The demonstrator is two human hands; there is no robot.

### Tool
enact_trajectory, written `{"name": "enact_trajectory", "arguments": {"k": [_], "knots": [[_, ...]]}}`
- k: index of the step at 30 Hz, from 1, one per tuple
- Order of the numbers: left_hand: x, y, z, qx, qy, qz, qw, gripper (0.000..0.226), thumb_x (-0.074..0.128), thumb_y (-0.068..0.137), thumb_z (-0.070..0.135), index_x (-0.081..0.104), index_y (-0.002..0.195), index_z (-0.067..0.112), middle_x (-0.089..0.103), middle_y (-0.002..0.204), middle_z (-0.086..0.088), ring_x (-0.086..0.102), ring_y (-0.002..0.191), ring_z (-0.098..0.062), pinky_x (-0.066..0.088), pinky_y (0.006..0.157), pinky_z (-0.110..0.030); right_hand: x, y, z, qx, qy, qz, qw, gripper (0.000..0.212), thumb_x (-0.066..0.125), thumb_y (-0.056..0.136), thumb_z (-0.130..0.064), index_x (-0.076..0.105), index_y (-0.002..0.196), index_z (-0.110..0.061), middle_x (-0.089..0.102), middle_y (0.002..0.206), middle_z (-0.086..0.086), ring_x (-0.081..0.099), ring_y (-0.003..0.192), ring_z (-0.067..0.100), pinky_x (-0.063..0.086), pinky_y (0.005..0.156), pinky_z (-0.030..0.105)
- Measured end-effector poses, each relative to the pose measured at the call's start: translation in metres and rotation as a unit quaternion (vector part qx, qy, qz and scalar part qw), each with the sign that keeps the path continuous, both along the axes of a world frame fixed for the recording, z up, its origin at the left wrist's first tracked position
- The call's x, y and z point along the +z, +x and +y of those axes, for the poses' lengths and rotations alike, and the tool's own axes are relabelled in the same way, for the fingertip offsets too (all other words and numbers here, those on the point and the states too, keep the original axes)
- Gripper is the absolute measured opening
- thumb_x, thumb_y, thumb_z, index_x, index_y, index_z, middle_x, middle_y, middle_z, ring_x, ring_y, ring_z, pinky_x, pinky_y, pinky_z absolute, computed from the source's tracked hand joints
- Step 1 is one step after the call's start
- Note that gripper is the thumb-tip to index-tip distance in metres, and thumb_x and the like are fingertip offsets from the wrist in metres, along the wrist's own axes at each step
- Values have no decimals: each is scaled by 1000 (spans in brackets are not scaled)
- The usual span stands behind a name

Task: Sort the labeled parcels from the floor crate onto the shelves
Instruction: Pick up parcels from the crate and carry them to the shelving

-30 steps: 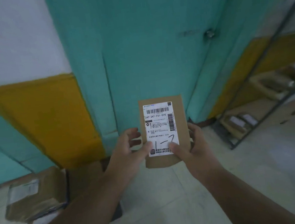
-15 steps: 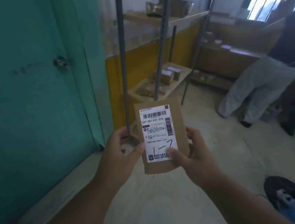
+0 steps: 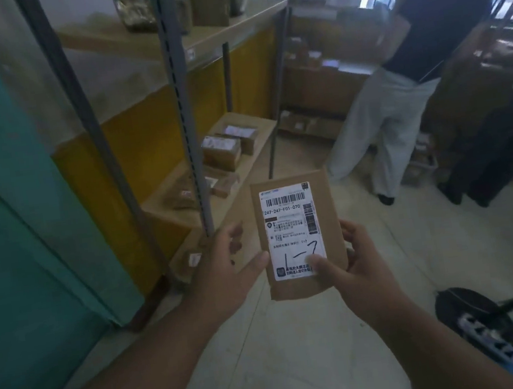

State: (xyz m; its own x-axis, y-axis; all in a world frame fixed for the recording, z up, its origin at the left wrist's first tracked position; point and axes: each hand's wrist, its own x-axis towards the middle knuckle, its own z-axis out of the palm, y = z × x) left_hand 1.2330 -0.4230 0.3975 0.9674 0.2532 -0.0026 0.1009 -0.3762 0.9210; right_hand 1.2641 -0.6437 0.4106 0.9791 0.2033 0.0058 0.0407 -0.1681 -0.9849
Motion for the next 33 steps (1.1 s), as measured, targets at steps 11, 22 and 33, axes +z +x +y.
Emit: {"name": "enact_trajectory", "arguments": {"k": [11, 22, 33], "knots": [[-21, 232, -47, -26, 20, 0, 999, 64, 66, 89, 44, 34, 144, 36, 45, 138, 19, 48, 115, 2, 49, 98, -36, -26, 227, -46, -17, -24, -21, 999, 73, 82, 69, -42, 47, 133, -32, 65, 121, -21, 68, 109, 11, 62, 80, 40], [-36, 407, -40, 132, -16, 39, 990, 65, 69, 89, 40, 36, 144, 34, 45, 139, 16, 48, 117, -1, 47, 93, -32, -26, 484, -20, 139, -62, 6, 988, 68, 80, 77, -38, 46, 136, -32, 67, 123, -16, 70, 105, 9, 62, 81, 42], [-27, 613, 14, 139, -26, 37, 989, 52, 69, 87, 42, 44, 132, 37, 55, 131, 13, 55, 120, -12, 49, 100, -43, -13, 676, 30, 159, -69, 9, 985, 52, 78, 83, -30, 45, 121, -42, 64, 103, -41, 68, 98, -4, 59, 74, 24]]}}
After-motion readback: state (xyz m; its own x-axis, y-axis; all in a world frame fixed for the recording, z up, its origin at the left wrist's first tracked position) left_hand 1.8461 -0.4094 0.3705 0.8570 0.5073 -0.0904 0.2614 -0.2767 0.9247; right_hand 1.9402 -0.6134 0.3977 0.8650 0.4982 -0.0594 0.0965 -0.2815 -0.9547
